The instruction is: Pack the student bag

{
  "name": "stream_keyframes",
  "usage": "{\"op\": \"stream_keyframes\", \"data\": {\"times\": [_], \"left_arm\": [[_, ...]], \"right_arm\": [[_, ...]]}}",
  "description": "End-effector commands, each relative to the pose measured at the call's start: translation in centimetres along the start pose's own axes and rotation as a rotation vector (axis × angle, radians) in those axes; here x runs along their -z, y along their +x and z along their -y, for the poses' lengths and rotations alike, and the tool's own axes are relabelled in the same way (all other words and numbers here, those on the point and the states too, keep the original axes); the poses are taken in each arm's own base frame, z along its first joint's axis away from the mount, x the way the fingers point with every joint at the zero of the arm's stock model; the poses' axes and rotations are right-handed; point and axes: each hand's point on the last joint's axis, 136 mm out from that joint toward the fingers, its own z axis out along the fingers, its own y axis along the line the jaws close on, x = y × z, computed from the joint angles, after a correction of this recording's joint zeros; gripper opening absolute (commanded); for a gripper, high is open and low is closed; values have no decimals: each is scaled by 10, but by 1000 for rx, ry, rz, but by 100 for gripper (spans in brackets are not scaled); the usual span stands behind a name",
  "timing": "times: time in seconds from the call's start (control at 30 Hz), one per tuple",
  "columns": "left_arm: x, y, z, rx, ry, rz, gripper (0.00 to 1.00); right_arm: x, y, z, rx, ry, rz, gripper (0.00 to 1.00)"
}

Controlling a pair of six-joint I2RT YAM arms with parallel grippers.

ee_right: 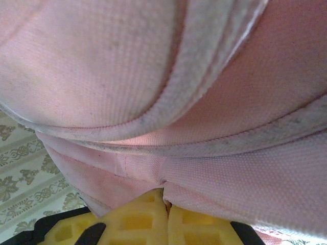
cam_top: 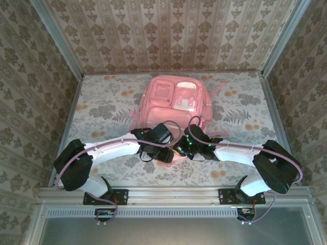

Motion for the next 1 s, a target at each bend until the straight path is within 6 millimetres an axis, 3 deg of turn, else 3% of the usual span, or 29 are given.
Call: {"op": "stream_keyframes", "data": {"times": [0.0, 0.17, 0.33, 0.6, 0.97], "left_arm": [[-7, -9, -6, -21, -45, 15, 46], [-11, -9, -17, -43, -97, 6, 25], [4, -12, -21, -72, -119, 30, 9], [38, -9, -12, -87, -25, 74, 6], [49, 12, -33, -51, 2, 12, 7]], "right_arm": [[-2, 2, -13, -2, -35, 5, 0], [-2, 1, -8, 0, -21, 12, 0], [2, -3, 0, 13, 11, 43, 0], [16, -15, 16, 108, 147, 121, 0], [47, -43, 39, 170, 303, 265, 0]]}}
